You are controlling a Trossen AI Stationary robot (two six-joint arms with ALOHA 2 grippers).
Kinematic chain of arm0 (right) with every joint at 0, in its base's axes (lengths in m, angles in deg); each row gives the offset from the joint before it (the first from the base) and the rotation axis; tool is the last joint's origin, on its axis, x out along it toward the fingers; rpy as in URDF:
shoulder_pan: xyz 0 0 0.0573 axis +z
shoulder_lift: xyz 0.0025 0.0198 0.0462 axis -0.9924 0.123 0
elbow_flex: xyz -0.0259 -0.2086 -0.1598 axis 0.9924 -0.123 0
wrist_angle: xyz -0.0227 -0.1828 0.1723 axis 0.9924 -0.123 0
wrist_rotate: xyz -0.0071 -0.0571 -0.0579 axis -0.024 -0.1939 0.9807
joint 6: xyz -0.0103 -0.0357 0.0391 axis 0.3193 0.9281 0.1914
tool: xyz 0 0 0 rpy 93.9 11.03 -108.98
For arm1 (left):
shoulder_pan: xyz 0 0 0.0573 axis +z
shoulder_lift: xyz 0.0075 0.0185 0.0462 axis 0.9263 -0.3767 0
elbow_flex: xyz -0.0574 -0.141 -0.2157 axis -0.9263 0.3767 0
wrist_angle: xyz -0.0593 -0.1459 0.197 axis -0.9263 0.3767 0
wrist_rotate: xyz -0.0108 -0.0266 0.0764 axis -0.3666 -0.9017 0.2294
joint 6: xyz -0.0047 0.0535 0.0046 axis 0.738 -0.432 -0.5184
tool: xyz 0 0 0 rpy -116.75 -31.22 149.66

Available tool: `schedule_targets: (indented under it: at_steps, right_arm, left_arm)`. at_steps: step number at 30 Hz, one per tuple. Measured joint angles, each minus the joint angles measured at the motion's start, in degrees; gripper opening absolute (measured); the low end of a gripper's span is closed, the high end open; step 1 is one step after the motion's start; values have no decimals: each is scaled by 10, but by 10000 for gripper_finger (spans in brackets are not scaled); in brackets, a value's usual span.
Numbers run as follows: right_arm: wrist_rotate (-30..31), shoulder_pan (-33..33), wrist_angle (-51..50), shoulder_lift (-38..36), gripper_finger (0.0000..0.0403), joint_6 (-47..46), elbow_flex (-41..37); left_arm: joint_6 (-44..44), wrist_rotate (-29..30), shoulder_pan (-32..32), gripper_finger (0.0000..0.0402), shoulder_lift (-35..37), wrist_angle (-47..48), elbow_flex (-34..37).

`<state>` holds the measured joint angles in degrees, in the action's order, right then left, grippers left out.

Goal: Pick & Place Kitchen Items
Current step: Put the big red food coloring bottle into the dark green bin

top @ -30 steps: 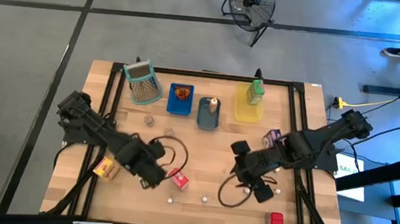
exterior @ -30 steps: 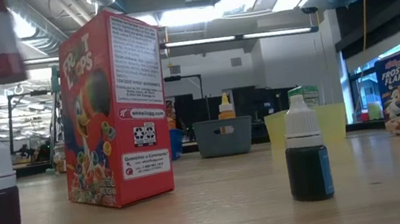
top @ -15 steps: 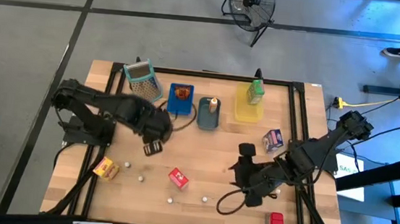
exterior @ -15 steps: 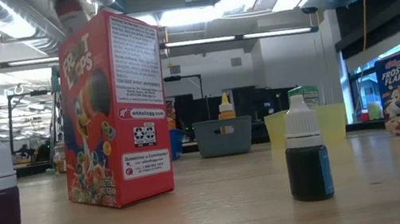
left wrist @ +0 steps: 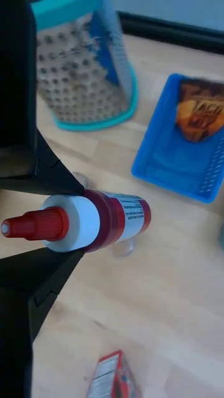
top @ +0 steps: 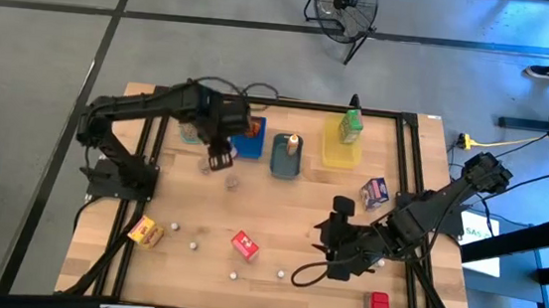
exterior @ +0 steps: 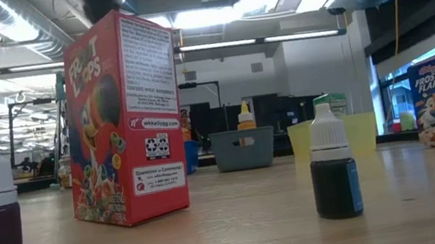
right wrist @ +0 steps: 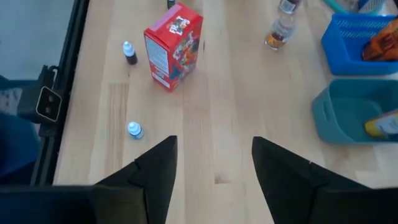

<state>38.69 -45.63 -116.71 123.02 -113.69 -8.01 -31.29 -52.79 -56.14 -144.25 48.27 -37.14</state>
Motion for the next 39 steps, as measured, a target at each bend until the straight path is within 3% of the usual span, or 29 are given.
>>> schedule_targets:
  at_steps: [8, 18, 22, 39]
  right_arm:
    - [5, 5, 14, 0, 211, -54, 0]
    - [15, 14, 27, 0, 211, -70, 0]
    - [15, 14, 27, 0, 211, -68, 0]
    - [15, 14, 25, 0, 211, -10, 0]
  left_arm:
    - [-107, -22, 56, 115, -61, -9, -57]
    - [-198, -25, 62, 115, -210, 37, -269]
    - [-232, -56, 67, 115, -257, 36, -321]
    - [-238, -77, 80, 115, -329, 9, -334]
